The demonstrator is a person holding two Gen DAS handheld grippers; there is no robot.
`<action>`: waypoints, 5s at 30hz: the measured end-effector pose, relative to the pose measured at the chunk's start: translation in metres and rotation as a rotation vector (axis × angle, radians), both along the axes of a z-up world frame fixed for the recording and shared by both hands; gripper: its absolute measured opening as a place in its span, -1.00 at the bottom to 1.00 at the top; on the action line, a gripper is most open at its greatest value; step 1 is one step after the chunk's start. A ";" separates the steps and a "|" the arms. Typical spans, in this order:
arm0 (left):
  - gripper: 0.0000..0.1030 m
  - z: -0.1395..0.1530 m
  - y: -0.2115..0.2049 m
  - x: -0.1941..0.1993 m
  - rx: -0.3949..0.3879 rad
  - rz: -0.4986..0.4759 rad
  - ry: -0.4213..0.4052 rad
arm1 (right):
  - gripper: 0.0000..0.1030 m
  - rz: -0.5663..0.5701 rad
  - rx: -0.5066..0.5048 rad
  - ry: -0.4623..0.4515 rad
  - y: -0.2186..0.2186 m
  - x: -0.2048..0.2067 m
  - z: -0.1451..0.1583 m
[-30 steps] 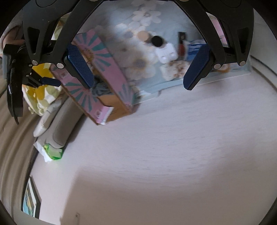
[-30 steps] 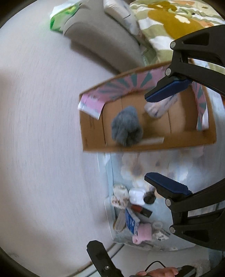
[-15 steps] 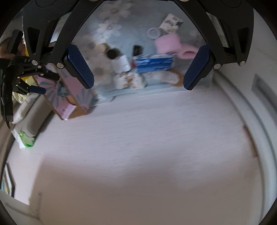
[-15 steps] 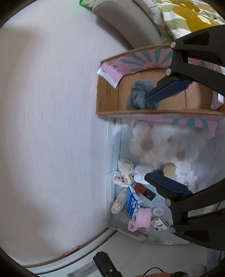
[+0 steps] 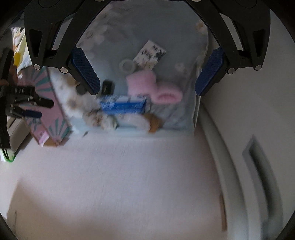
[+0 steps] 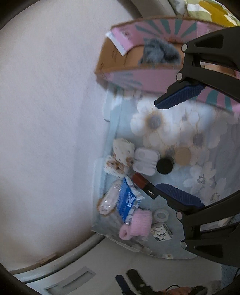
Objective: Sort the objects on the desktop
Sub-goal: 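Withdraw both tools from the cardboard box back over the tray, then grasp the white tissue pack with left gripper while right gripper grasps the black round jar, then carry tissue pack and black jar into the cardboard box and release both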
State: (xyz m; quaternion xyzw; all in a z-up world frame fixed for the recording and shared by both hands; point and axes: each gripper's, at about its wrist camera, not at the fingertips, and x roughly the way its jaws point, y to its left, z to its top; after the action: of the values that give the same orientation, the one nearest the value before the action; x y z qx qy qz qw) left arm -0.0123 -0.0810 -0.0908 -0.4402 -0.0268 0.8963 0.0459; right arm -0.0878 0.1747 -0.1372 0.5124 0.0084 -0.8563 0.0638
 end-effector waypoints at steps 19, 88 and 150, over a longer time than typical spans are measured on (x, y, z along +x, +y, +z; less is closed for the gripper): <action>0.93 -0.127 0.016 0.021 -0.071 -0.129 -0.060 | 0.55 0.020 0.047 -0.055 -0.029 -0.009 -0.070; 0.02 0.026 0.085 -0.028 0.110 -0.307 0.008 | -0.37 -0.086 0.007 0.113 0.050 0.063 0.064; 0.99 -0.022 0.452 -0.121 -0.027 -0.738 -0.074 | 0.44 -0.318 -0.131 -0.011 0.189 0.095 -0.019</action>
State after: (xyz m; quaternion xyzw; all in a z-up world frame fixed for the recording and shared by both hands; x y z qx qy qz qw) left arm -0.1335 0.3712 -0.1132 -0.4527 0.1441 0.8033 0.3593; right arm 0.0074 0.3634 -0.1565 0.5068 -0.1293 -0.8514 -0.0393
